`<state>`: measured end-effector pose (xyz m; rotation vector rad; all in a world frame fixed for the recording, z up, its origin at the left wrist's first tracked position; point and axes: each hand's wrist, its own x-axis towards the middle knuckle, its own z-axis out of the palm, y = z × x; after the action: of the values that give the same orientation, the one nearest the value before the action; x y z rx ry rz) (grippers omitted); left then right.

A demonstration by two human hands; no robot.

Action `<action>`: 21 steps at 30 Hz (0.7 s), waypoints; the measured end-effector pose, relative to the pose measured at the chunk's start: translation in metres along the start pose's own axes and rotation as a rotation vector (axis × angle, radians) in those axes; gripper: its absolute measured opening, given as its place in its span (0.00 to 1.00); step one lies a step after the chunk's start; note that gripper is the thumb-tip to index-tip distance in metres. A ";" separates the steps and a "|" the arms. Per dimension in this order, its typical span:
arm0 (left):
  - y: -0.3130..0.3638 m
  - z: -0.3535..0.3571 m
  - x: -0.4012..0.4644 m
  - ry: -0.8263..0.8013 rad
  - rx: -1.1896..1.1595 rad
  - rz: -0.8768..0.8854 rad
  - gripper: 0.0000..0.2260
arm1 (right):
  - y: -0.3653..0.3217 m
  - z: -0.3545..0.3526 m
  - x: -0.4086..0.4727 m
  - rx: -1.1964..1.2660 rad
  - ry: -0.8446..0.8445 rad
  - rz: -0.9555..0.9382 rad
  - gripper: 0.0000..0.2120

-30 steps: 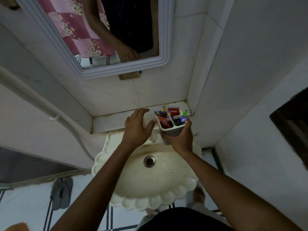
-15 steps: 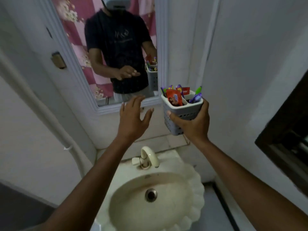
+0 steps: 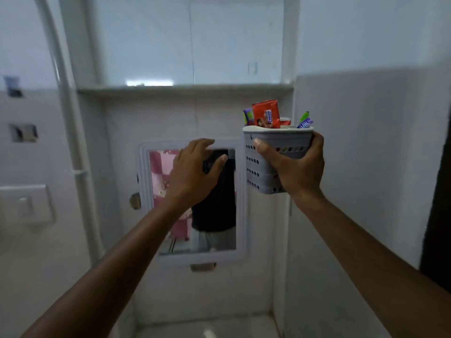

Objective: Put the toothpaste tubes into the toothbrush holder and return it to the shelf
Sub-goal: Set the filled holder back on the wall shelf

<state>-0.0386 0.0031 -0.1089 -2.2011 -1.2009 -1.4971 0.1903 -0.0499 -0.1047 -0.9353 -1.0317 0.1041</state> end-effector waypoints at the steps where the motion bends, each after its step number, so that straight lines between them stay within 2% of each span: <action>1: 0.004 -0.006 0.014 0.035 0.009 0.021 0.23 | -0.012 0.003 0.013 0.014 0.009 -0.019 0.49; 8: 0.016 -0.025 0.117 0.236 0.108 0.143 0.23 | -0.075 0.024 0.093 0.000 0.074 -0.146 0.54; 13: -0.005 -0.015 0.182 0.213 0.208 0.054 0.24 | -0.099 0.042 0.136 -0.024 0.126 -0.208 0.57; 16: -0.024 0.000 0.196 0.197 0.224 0.016 0.26 | -0.107 0.054 0.160 -0.028 0.149 -0.236 0.57; 21: -0.037 0.019 0.198 0.385 0.220 0.037 0.24 | -0.114 0.078 0.193 -0.032 0.215 -0.254 0.57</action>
<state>-0.0236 0.1362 0.0423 -1.6885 -1.1268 -1.5935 0.1972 0.0197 0.1225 -0.8175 -0.9449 -0.2206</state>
